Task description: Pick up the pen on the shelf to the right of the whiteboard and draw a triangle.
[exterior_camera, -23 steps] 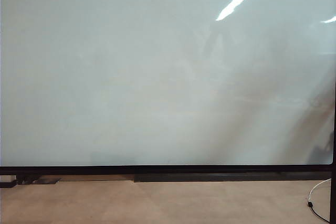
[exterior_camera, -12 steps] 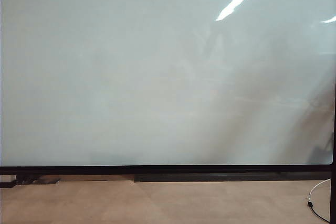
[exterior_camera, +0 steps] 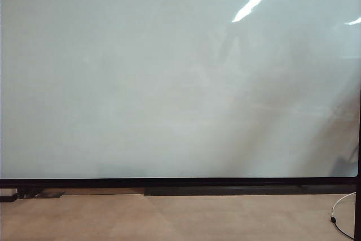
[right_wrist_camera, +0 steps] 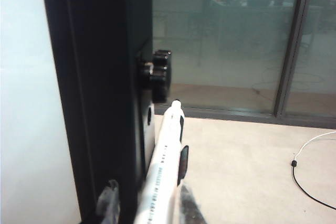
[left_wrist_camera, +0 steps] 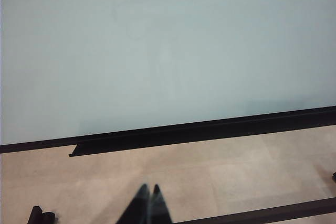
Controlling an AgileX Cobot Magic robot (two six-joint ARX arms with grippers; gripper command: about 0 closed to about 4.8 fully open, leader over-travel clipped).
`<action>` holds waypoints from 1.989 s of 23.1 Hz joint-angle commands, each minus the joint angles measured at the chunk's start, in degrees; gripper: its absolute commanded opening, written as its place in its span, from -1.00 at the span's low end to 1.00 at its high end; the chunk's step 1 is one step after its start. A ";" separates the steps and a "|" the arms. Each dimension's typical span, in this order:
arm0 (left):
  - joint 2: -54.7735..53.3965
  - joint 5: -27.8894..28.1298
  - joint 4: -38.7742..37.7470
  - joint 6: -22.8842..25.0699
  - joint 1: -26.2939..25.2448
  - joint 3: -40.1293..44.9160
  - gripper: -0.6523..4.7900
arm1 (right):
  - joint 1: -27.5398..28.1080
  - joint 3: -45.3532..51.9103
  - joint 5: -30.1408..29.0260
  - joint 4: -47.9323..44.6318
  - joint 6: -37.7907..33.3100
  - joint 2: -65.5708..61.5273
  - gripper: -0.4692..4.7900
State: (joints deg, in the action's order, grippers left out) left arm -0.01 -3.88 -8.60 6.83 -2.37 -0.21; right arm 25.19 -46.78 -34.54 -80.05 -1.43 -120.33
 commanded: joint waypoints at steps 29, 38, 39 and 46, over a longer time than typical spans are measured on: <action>0.00 -0.20 0.48 0.04 0.02 -0.20 -0.78 | 0.04 -0.22 -0.11 -0.74 1.03 0.20 -0.62; 0.00 -0.20 0.50 0.04 0.02 -0.20 -0.78 | 0.22 -0.20 0.04 -0.94 3.23 1.42 -0.84; 0.00 -0.20 0.48 0.04 0.02 -0.20 -0.78 | 0.26 -0.22 0.52 -0.94 3.78 1.86 -0.84; 0.00 -0.20 0.50 0.04 0.02 -0.20 -0.78 | 5.27 -1.44 3.41 -0.46 3.96 5.57 -0.84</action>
State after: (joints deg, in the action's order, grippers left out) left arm -0.01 -3.88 -8.60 6.83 -2.37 -0.21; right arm 29.41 -47.86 -32.58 -79.99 2.83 -115.55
